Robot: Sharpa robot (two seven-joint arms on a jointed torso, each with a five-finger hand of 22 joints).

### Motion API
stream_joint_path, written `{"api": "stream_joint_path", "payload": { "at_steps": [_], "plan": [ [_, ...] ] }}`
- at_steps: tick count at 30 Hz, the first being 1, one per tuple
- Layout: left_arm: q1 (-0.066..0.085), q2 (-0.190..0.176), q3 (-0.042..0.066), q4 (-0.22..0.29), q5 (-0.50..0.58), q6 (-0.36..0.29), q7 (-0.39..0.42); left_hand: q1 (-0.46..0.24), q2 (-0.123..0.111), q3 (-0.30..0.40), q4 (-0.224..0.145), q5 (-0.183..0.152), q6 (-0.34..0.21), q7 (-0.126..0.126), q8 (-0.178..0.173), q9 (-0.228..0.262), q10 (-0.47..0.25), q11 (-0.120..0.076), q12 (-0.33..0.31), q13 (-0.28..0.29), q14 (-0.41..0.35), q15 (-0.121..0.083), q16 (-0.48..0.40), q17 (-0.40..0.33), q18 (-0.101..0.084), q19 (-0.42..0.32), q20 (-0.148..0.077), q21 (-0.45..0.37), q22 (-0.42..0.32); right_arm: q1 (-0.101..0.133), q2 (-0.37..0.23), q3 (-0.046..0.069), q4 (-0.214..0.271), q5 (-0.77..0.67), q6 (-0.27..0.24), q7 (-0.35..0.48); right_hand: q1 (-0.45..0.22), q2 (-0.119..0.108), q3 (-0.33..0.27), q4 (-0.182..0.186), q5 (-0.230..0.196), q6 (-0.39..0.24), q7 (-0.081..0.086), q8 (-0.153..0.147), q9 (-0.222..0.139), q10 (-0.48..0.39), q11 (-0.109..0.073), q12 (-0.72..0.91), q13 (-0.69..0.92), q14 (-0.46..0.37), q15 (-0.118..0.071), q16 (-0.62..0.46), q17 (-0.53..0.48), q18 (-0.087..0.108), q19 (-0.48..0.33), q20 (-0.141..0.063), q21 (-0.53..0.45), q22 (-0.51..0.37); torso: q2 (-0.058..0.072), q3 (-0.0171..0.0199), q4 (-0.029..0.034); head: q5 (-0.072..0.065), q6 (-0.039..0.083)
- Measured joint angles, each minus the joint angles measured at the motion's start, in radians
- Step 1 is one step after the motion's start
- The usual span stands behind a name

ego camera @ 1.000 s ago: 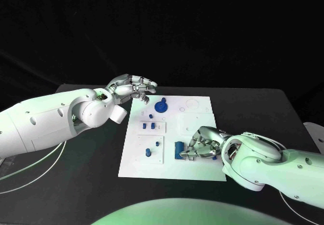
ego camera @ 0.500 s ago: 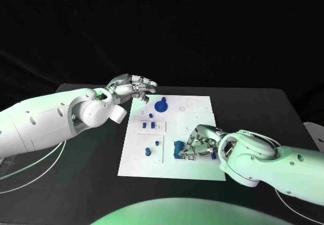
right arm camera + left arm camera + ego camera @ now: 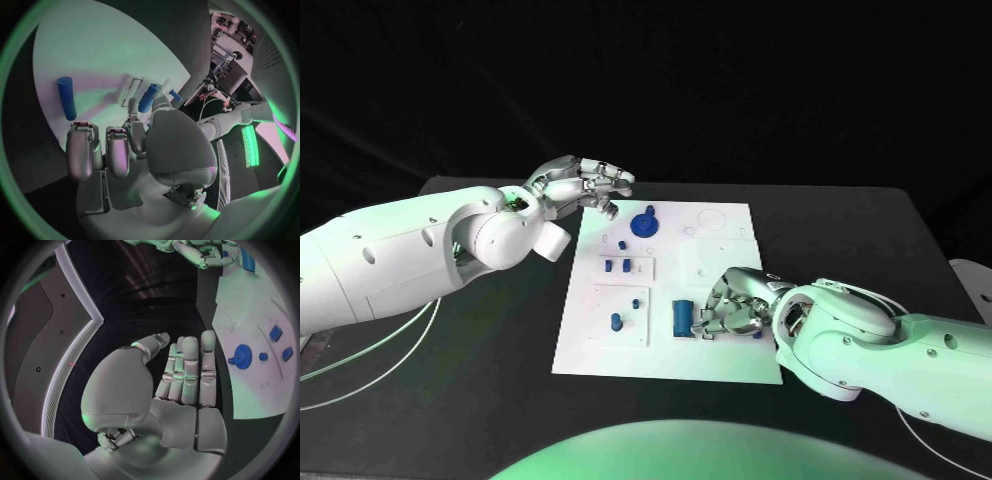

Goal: Assemble the parts on the task board

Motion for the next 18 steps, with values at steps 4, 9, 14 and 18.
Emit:
{"api": "stream_joint_path", "payload": {
  "at_steps": [4, 9, 14, 18],
  "plan": [
    [0.0, 0.0, 0.0, 0.0, 0.0, 0.0, 0.0, 0.0, 0.0, 0.0, 0.0, 0.0, 0.0, 0.0, 0.0, 0.0, 0.0, 0.0, 0.0, 0.0, 0.0, 0.0, 0.0, 0.0, 0.0, 0.0, 0.0, 0.0, 0.0, 0.0, -0.003, 0.001, 0.003, -0.002, 0.003, -0.002, 0.005, -0.005, -0.003, -0.003, -0.003, 0.0, 0.0, 0.0, 0.0, 0.0, 0.0, 0.0, -0.002, 0.0, 0.0, 0.0, 0.0, 0.0, 0.0, 0.0, 0.0, 0.0, 0.0, 0.0011, 0.0002, 0.001, -0.001],
    [0.0, 0.0, 0.0, 0.0, 0.0, 0.0, -0.001, 0.0, 0.0, 0.0, 0.0, 0.0, 0.0, 0.0, 0.0, 0.0, 0.0, 0.0, 0.004, -0.001, 0.0, 0.0, 0.0, 0.0, 0.0, 0.0, 0.0, 0.0, -0.001, 0.0, -0.002, 0.001, 0.007, -0.002, 0.006, -0.002, -0.001, -0.011, -0.007, 0.001, -0.01, 0.0, 0.0, -0.004, 0.0, 0.0, 0.0, 0.0, -0.008, 0.0, 0.0, 0.0, 0.0, 0.0, 0.0, 0.0, 0.0, 0.0, 0.0, 0.0012, -0.0002, 0.001, -0.001],
    [0.0, 0.001, 0.0, -0.001, 0.0, 0.0, -0.001, 0.0, 0.0, 0.0, 0.0, 0.0, 0.0, 0.0, 0.0, 0.0, 0.0, 0.0, 0.004, -0.001, 0.0, 0.0, 0.0, 0.0, 0.0, 0.0, 0.0, 0.0, -0.001, 0.0, -0.002, 0.001, 0.008, -0.002, 0.007, -0.002, -0.001, -0.011, -0.007, 0.001, -0.012, 0.0, 0.0, -0.004, 0.0, 0.0, 0.0, 0.0, -0.006, 0.0, 0.0, 0.0, 0.0, 0.0, 0.0, 0.0, 0.0, 0.0, 0.0, 0.0006, -0.0003, 0.0, -0.001],
    [0.0, 0.001, 0.0, -0.001, 0.0, 0.0, -0.001, 0.0, 0.0, 0.0, 0.0, 0.0, 0.0, 0.0, 0.0, 0.0, 0.0, 0.0, 0.004, -0.001, 0.0, 0.0, 0.0, 0.0, 0.0, 0.0, 0.0, 0.0, -0.001, 0.0, -0.007, 0.001, 0.01, -0.002, 0.004, -0.002, -0.001, -0.011, -0.007, 0.001, -0.012, 0.0, 0.0, -0.004, 0.0, 0.0, 0.0, 0.0, -0.006, 0.0, 0.0, 0.0, 0.0, 0.0, 0.0, 0.0, 0.0, 0.0, 0.0, 0.0003, 0.0003, 0.0, -0.001]
  ]
}}
